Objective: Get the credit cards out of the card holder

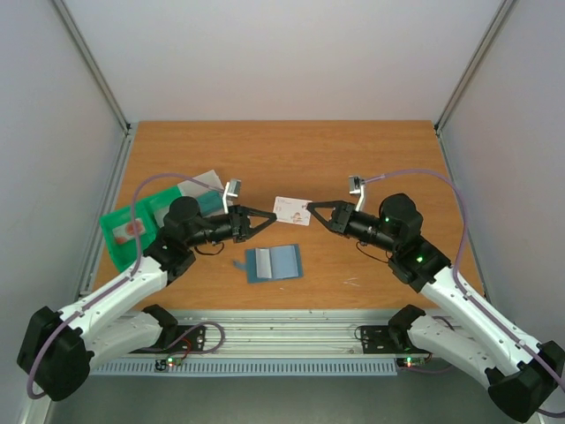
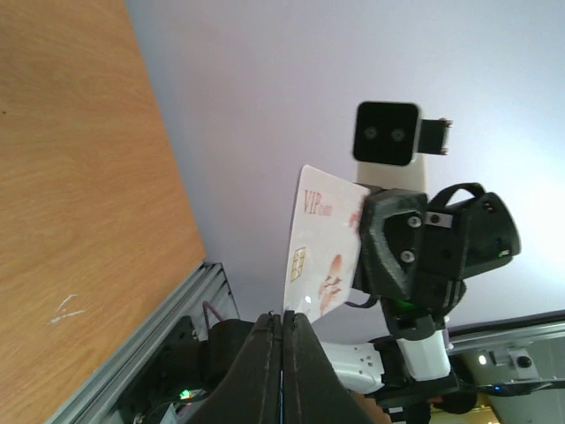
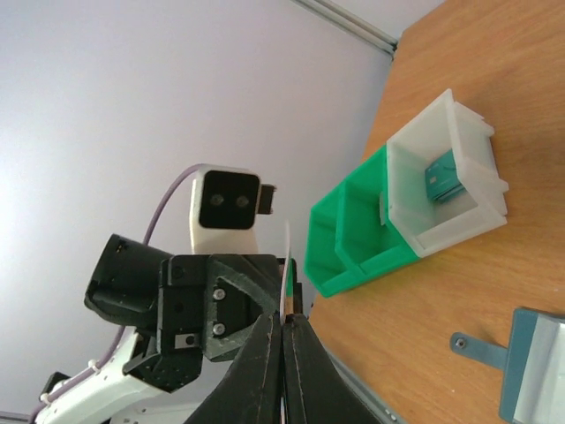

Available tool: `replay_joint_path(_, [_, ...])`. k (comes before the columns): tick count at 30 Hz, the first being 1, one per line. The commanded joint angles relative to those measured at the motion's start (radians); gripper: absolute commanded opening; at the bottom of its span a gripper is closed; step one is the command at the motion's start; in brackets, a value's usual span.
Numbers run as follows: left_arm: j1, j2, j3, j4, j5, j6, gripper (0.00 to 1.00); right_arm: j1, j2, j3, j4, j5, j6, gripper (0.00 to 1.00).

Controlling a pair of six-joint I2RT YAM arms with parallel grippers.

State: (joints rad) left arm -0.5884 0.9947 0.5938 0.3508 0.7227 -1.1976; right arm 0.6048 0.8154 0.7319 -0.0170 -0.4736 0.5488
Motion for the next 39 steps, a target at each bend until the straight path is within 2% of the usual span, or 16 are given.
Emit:
replay_joint_path(1, [0.006,-0.018,-0.030,0.160,0.013,-0.052,0.00,-0.004,0.007,-0.002,0.035,-0.002,0.015,0.01])
replay_joint_path(5, [0.006,-0.034,-0.035,0.156,0.012,-0.053,0.00,-0.005,0.028,0.028,-0.068,-0.016,-0.016,0.05])
replay_joint_path(9, [0.006,-0.053,-0.019,0.089,0.016,-0.015,0.00,-0.005,0.029,0.059,-0.195,0.011,-0.069,0.20])
replay_joint_path(11, [0.006,-0.070,-0.003,-0.018,-0.012,0.032,0.00,-0.005,0.015,0.062,-0.258,0.046,-0.087,0.28])
replay_joint_path(13, [0.007,-0.095,0.022,-0.161,-0.068,0.100,0.01,-0.006,-0.003,0.065,-0.326,0.084,-0.106,0.37])
replay_joint_path(17, [0.011,-0.143,0.030,-0.315,-0.136,0.186,0.00,-0.005,-0.051,0.068,-0.438,0.132,-0.171,0.60])
replay_joint_path(18, [0.015,-0.147,0.034,-0.341,-0.146,0.203,0.00,-0.006,-0.064,0.068,-0.463,0.143,-0.192,0.67])
replay_joint_path(19, [0.021,-0.144,0.045,-0.391,-0.149,0.218,0.00,-0.005,-0.075,0.070,-0.488,0.155,-0.209,0.80])
replay_joint_path(20, [0.029,-0.138,0.056,-0.427,-0.152,0.229,0.00,-0.006,-0.089,0.077,-0.512,0.167,-0.221,0.86])
replay_joint_path(23, [0.063,-0.113,0.093,-0.517,-0.158,0.273,0.00,-0.005,-0.110,0.088,-0.568,0.186,-0.243,0.96])
replay_joint_path(32, [0.214,-0.103,0.159,-0.743,-0.233,0.362,0.00,-0.005,-0.104,0.107,-0.648,0.195,-0.295,0.98])
replay_joint_path(39, [0.396,-0.139,0.219,-0.992,-0.331,0.453,0.00,-0.005,-0.057,0.095,-0.650,0.161,-0.329,0.98])
